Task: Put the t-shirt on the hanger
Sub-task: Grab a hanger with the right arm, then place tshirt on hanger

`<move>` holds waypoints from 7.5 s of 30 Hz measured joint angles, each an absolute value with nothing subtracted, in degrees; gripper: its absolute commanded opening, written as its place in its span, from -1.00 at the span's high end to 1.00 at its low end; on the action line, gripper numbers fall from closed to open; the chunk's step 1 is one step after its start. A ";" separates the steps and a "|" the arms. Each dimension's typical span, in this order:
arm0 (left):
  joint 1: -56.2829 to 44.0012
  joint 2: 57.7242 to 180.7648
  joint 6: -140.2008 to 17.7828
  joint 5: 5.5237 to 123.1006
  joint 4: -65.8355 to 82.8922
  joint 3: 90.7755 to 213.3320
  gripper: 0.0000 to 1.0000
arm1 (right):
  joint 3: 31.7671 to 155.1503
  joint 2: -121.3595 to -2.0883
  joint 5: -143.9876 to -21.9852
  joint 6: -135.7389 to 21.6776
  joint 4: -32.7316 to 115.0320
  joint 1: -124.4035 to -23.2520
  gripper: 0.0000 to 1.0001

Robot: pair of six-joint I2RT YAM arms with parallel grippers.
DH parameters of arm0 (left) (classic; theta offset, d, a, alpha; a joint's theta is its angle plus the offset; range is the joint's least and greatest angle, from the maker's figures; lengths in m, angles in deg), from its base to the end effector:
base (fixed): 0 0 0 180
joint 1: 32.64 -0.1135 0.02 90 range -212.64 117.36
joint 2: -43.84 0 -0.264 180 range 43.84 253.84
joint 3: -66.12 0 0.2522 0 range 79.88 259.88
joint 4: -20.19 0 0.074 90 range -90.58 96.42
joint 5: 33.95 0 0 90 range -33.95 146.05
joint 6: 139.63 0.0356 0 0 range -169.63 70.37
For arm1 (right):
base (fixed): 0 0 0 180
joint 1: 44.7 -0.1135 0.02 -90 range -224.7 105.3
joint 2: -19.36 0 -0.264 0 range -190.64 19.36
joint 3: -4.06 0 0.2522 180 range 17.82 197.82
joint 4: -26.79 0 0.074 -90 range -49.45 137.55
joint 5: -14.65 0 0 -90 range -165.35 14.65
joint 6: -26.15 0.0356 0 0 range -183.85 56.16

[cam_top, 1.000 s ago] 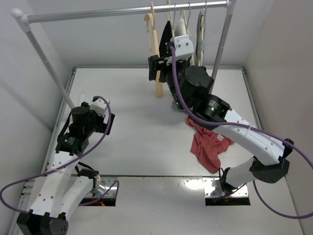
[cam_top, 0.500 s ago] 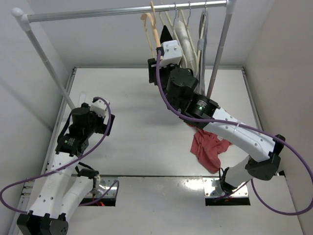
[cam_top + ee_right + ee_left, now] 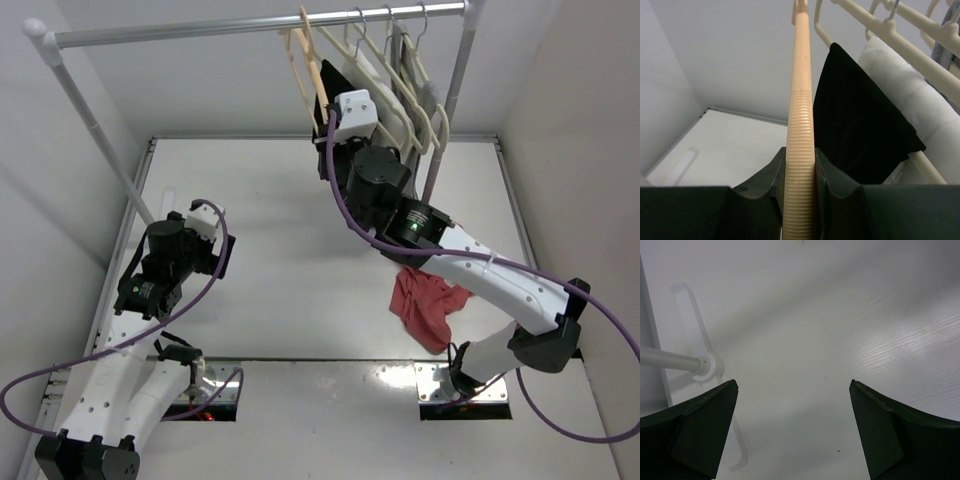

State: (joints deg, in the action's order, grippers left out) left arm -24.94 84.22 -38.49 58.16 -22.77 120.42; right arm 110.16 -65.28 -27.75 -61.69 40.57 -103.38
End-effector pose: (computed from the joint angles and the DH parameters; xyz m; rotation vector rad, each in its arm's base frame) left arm 0.1579 -0.0227 0.2920 0.3622 2.0454 -0.0015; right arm 0.1925 0.2658 0.4817 -0.0386 1.4856 0.2638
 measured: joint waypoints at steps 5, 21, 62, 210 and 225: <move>-24.94 84.22 -38.49 58.18 -22.77 120.42 -1.00 | 107.75 -62.64 -30.46 -61.19 38.86 -103.33 1.00; -24.94 83.83 -38.17 58.18 -22.77 120.42 -1.00 | 102.57 -54.46 -43.88 -61.23 34.88 -103.44 1.00; -24.72 97.09 -12.79 105.94 -34.13 145.18 -0.99 | 73.64 -41.22 -73.28 -49.91 58.73 -103.44 1.00; -9.00 84.15 -13.62 69.15 -38.90 131.96 1.00 | 64.19 -61.98 -51.75 -7.62 66.07 -113.21 -0.35; -9.00 81.90 -11.50 71.60 -41.65 130.14 1.00 | 71.43 -71.91 -39.75 23.11 82.44 -123.48 -0.10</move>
State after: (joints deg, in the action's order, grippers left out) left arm -9.00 81.90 -11.50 71.60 -41.65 130.14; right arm 71.43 -71.91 -39.75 23.11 82.44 -123.48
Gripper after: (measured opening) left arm 0.085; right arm 0.631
